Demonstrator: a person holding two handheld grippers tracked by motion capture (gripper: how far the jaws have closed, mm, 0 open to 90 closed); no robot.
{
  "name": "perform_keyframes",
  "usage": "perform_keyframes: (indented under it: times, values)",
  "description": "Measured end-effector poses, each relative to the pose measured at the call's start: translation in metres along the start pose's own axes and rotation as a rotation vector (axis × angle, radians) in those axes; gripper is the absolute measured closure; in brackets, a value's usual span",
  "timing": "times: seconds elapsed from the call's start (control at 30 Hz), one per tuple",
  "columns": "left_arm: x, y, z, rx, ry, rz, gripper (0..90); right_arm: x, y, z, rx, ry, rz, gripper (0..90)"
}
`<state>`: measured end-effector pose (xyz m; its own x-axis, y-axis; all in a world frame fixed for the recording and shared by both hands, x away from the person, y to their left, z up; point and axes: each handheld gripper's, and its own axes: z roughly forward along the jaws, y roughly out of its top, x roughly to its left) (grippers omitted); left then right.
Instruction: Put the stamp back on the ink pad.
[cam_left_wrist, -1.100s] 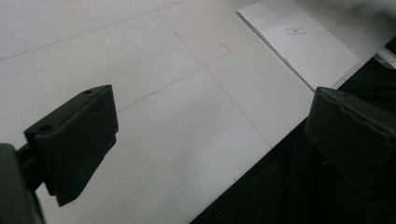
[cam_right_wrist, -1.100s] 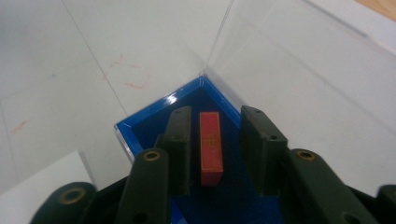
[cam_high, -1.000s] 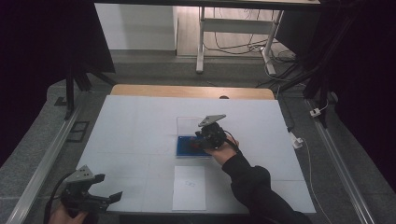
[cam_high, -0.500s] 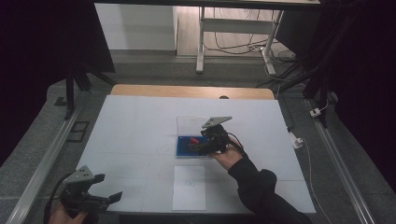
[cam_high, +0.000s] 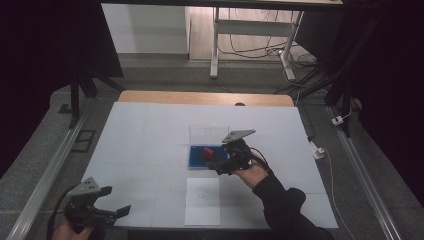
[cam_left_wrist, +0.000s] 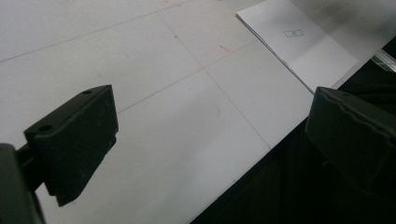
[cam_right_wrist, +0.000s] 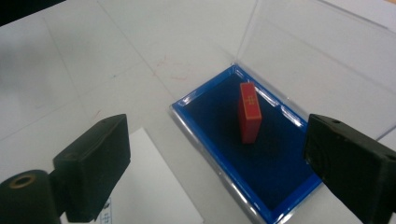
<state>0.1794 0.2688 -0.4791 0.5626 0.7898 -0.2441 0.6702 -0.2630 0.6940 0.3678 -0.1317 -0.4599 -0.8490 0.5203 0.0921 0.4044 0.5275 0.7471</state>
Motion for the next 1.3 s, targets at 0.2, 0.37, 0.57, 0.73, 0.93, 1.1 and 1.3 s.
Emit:
perform_keyframes:
  times: [0.2,0.37,0.57,0.73,0.93,1.1,1.3]
  values:
    - [0.0,0.0,0.0,-0.002,0.001,0.002,2.9,0.004,-0.005,-0.01,0.001,-0.008,-0.012,0.5]
    - [0.0,0.0,0.0,-0.004,0.001,0.004,2.9,0.008,-0.012,-0.021,-0.004,-0.017,-0.011,0.0]
    - [0.0,0.0,0.0,-0.003,0.004,0.003,2.9,0.012,-0.021,-0.038,-0.014,-0.034,-0.009,0.0]
    - [0.0,0.0,0.0,-0.005,0.004,0.0,2.8,0.015,-0.032,-0.051,-0.017,-0.048,-0.008,0.0]
    - [0.0,0.0,0.0,-0.004,0.006,-0.001,2.8,0.018,-0.045,-0.068,-0.019,-0.07,0.007,0.0]
    - [0.0,0.0,0.0,-0.005,0.006,-0.002,2.7,0.021,-0.056,-0.081,-0.03,-0.089,0.017,0.0]
    - [0.0,0.0,-0.001,-0.007,0.007,-0.001,2.7,0.02,-0.07,-0.097,-0.037,-0.124,0.042,0.0]
